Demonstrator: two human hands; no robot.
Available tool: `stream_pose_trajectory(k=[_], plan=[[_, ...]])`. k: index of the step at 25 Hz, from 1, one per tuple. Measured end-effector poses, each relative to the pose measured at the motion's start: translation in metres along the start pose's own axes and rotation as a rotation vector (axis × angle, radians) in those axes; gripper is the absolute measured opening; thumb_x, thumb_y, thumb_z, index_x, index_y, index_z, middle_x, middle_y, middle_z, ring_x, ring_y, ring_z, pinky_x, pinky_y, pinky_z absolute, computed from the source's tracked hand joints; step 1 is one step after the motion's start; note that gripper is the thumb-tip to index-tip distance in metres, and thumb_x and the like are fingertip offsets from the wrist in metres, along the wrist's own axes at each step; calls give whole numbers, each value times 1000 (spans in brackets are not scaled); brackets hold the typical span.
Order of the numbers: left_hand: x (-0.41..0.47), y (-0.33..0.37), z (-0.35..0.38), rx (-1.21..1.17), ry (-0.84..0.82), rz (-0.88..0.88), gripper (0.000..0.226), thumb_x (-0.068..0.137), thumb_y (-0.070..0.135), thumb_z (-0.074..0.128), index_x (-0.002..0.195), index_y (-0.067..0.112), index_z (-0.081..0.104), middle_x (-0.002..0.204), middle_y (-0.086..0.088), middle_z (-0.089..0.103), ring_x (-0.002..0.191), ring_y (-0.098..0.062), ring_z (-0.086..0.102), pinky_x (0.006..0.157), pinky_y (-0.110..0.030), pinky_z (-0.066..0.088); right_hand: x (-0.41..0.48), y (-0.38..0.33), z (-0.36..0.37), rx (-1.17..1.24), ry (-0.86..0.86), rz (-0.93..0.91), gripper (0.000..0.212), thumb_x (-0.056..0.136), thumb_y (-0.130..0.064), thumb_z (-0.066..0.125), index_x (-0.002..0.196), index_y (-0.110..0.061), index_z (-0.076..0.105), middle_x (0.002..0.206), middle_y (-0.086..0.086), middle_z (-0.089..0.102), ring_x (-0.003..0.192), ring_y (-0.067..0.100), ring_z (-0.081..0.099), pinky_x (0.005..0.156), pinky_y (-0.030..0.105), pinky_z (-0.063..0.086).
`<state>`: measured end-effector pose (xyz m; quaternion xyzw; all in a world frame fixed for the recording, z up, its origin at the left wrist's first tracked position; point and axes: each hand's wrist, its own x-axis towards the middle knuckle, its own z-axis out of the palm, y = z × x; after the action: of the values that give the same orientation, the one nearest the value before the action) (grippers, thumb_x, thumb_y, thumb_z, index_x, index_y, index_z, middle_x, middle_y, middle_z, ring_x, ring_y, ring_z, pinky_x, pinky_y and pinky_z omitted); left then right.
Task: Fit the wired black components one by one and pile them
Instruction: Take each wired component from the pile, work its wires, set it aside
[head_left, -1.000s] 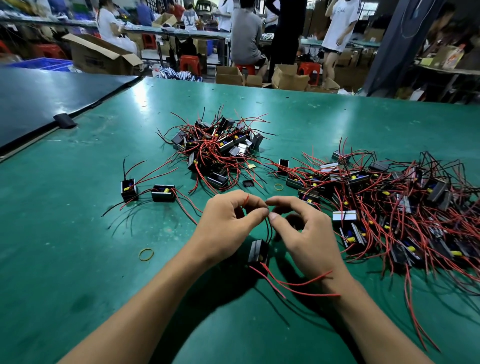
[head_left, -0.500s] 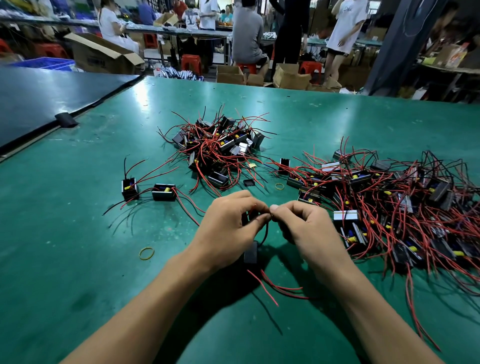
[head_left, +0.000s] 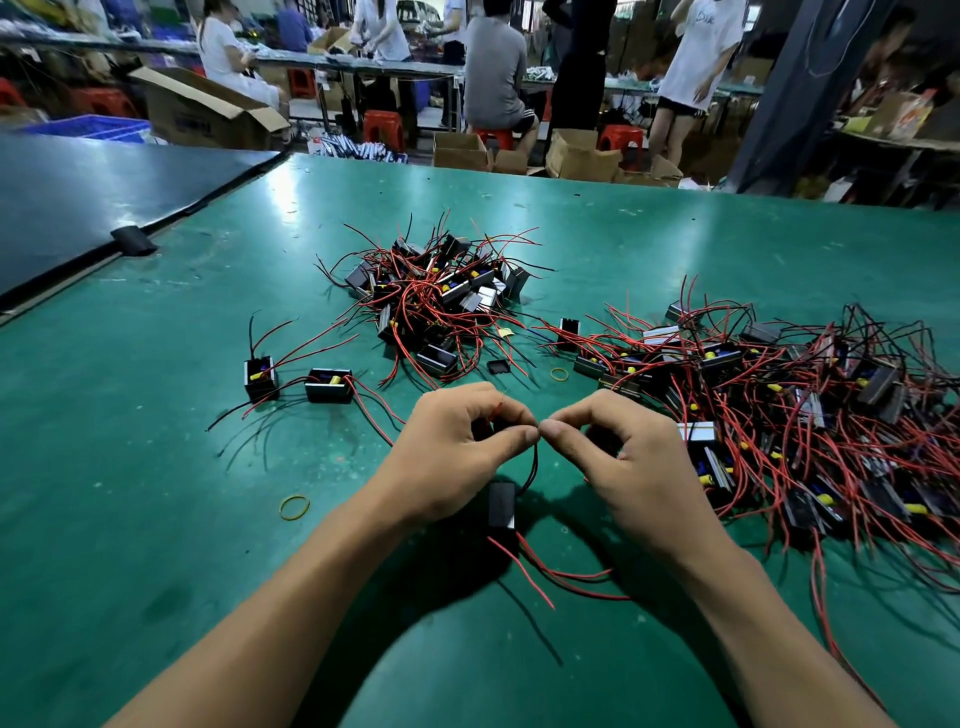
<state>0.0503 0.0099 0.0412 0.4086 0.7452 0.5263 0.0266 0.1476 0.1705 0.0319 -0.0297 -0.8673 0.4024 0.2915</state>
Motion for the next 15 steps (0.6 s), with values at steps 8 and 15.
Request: stream_pose_trajectory(k=[8,15], plan=[[0,-1,2,156,38,125,2,83,10,75,83,10,77,72,1,63,63,-6,52,61,-21,42,3,-5,-1,449,-183,496,24,97,-23,63,77,-16,74,65,-8,61,51,7,44,48,15,34],[1,-3,2,70,11,51,3,83,10,76,83,7,76,71,-1,63,60,-4,50,58,-17,39,1,-3,-2,-86,-23,-132,3,85,-17,78,87,-16,77,80,-11,68,70,2,59,64,10,41]])
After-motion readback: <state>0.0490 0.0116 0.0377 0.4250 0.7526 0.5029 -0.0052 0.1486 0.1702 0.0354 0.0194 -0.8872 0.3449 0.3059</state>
